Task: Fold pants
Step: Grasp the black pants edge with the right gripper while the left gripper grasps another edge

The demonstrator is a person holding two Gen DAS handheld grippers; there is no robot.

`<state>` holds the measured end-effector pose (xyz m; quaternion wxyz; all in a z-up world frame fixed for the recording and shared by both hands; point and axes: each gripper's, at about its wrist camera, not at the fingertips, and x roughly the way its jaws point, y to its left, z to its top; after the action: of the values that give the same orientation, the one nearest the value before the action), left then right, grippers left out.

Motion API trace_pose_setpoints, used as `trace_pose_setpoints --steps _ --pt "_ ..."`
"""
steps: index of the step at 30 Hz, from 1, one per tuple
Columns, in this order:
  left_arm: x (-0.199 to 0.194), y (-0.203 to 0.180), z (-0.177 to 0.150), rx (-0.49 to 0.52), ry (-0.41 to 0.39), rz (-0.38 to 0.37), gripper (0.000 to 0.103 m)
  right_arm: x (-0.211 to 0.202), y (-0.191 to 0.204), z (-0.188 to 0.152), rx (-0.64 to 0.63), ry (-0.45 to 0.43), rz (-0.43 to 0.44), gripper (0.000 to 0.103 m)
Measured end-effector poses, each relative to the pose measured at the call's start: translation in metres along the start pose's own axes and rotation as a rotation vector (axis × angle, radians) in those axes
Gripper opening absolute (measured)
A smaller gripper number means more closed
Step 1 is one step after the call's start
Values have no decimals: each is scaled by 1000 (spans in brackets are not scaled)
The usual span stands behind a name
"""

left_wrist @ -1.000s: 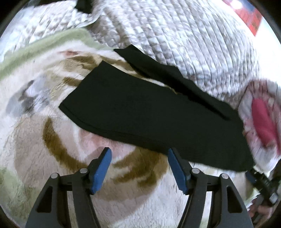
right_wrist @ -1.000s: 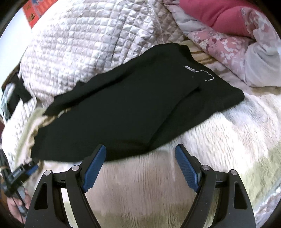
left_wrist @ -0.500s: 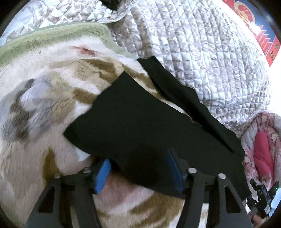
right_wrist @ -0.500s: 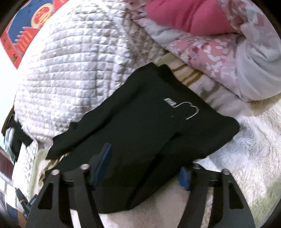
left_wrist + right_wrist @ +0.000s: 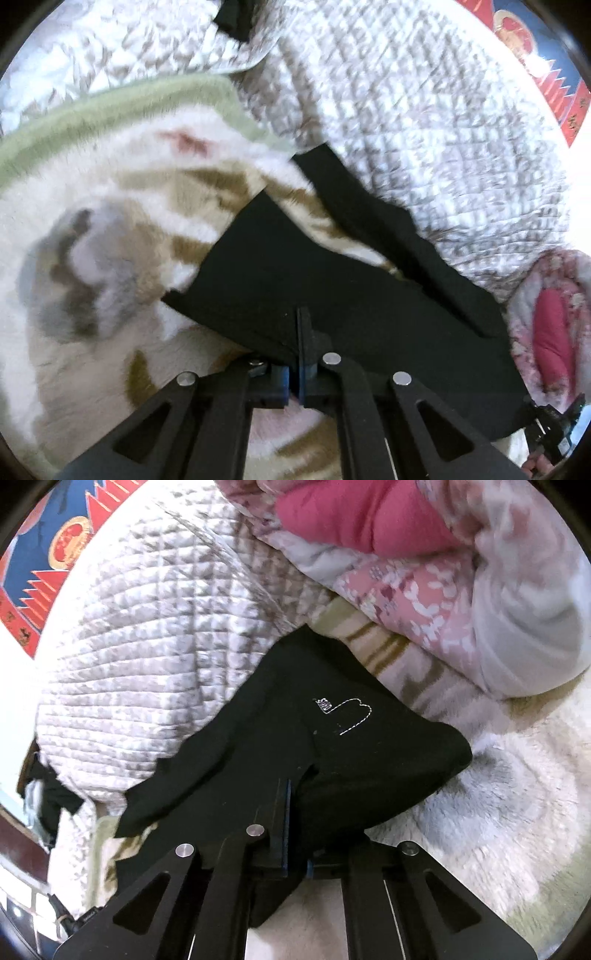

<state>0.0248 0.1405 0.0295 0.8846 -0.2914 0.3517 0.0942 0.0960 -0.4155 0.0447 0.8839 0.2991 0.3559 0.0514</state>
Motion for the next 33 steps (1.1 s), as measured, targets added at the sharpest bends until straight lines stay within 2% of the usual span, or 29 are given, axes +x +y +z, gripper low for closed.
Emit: trace_pose_setpoints --steps 5,8,13,16,17,18,20,23,27,29,30,33 --pt "-51 6 -5 39 -43 -8 4 -46 1 -8 -25 8 22 5" --pt "-73 14 -24 52 -35 3 4 -62 -11 -27 -19 46 -10 5" --pt "-76 28 -60 48 45 37 4 -69 -43 -62 38 110 -75 5" --pt "-59 35 -74 37 141 92 5 -61 -52 -69 52 152 -85 5" --pt "-62 35 -73 32 133 87 5 -66 -51 -68 50 139 -83 6" --pt "-67 31 -72 42 114 92 7 -72 -48 -67 35 124 -94 12" --pt "-83 24 -70 76 56 139 9 -82 -47 -67 33 115 -127 12" --pt "-101 26 -70 63 6 213 9 -100 -51 -69 50 95 -183 20" --pt "-118 30 -60 43 -60 287 9 -133 -46 -68 31 -49 -308 23" --pt "-119 25 -56 64 -75 267 9 -140 -39 -63 -15 -115 -343 24" --pt "-116 18 -54 81 -72 242 9 -138 -32 -60 -58 -120 -335 24" --pt "-102 -2 -55 137 -18 122 9 -110 -7 -61 -203 -24 -255 24"
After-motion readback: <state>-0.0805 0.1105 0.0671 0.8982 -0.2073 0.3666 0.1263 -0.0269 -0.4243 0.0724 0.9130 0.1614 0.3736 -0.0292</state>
